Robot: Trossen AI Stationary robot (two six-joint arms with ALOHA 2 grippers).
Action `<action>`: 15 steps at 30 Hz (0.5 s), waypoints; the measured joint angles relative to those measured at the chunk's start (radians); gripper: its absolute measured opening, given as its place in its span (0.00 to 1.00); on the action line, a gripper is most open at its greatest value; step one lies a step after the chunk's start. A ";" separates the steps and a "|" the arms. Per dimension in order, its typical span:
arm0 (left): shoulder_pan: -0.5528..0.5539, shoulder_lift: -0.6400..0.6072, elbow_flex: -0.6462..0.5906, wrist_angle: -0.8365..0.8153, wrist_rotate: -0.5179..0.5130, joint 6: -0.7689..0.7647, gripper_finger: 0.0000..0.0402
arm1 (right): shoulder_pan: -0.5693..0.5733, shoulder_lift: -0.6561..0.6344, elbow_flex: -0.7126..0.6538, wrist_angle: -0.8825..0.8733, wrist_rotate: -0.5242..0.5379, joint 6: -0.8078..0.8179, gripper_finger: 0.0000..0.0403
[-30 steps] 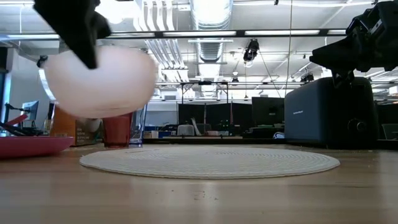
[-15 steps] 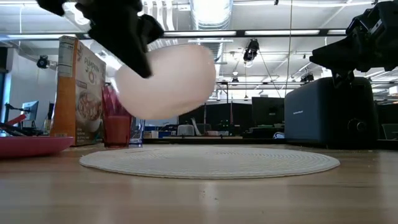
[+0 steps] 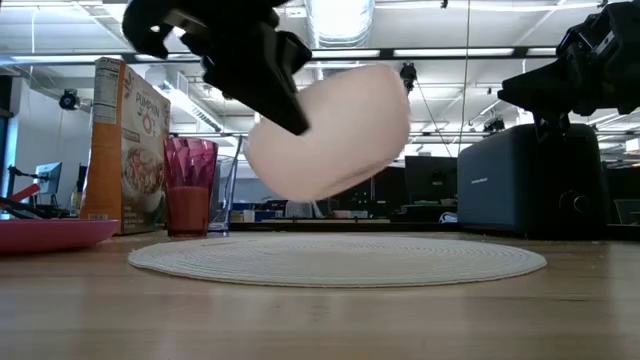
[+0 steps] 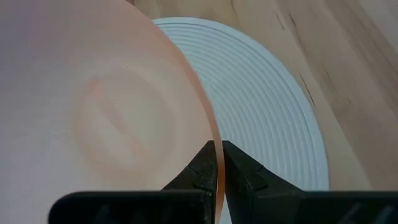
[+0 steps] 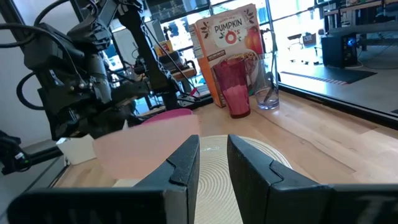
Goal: Arrange a breakfast setting
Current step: Put the orange bowl on the white placemat
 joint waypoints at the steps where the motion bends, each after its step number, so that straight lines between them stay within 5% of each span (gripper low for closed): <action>1: 0.008 0.015 0.008 0.003 0.013 0.006 0.00 | 0.000 0.000 0.000 0.000 0.000 0.000 0.18; 15: 0.072 0.325 0.439 -0.330 0.031 0.024 0.00 | 0.000 0.000 0.000 0.000 0.000 0.000 0.18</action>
